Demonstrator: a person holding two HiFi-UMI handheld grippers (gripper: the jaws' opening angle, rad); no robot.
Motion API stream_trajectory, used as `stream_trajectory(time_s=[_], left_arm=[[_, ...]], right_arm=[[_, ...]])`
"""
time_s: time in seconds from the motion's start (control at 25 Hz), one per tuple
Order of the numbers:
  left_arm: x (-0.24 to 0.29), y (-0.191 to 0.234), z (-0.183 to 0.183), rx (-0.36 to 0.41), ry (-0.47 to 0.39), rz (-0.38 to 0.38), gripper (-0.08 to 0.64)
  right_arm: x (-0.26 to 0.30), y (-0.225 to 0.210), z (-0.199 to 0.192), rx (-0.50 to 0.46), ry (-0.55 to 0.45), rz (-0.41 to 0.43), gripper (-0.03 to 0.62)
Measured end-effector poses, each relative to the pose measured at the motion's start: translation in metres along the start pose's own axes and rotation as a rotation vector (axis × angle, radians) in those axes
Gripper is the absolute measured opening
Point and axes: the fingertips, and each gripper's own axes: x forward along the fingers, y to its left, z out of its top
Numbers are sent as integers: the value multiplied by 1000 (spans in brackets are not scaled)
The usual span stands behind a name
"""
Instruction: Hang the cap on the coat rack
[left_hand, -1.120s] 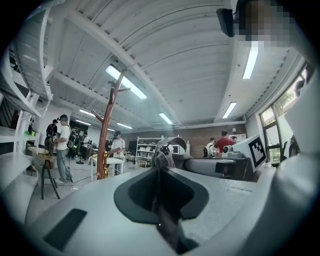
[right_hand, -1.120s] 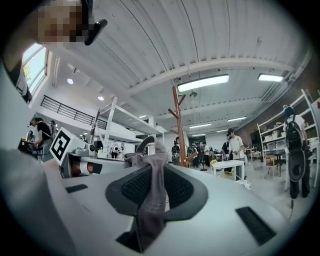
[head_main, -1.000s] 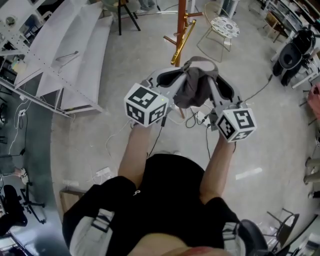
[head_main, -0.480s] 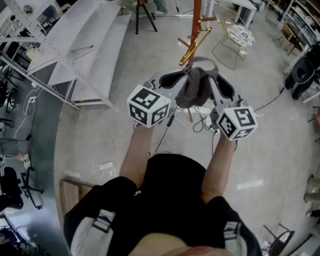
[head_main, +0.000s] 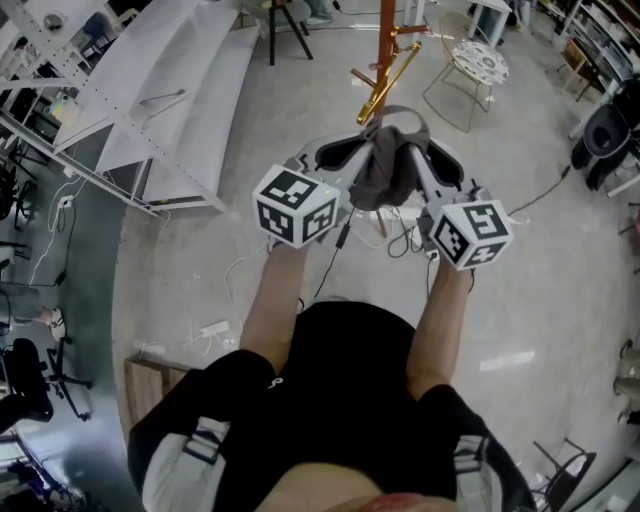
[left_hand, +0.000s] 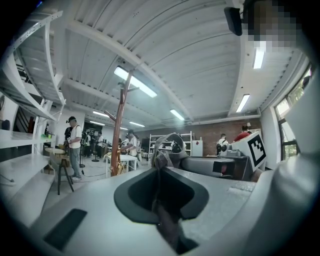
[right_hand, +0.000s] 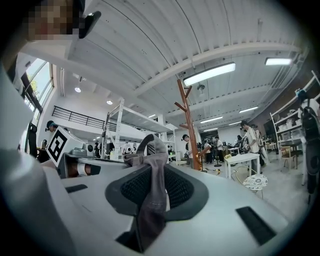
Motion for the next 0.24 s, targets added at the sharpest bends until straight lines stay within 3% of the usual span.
stream_trajectory(time_s=[0.24], left_arm=[[12,-6,8,3,10,-11,17]], right_arm=[[4,-3,5,10,16,0,64]])
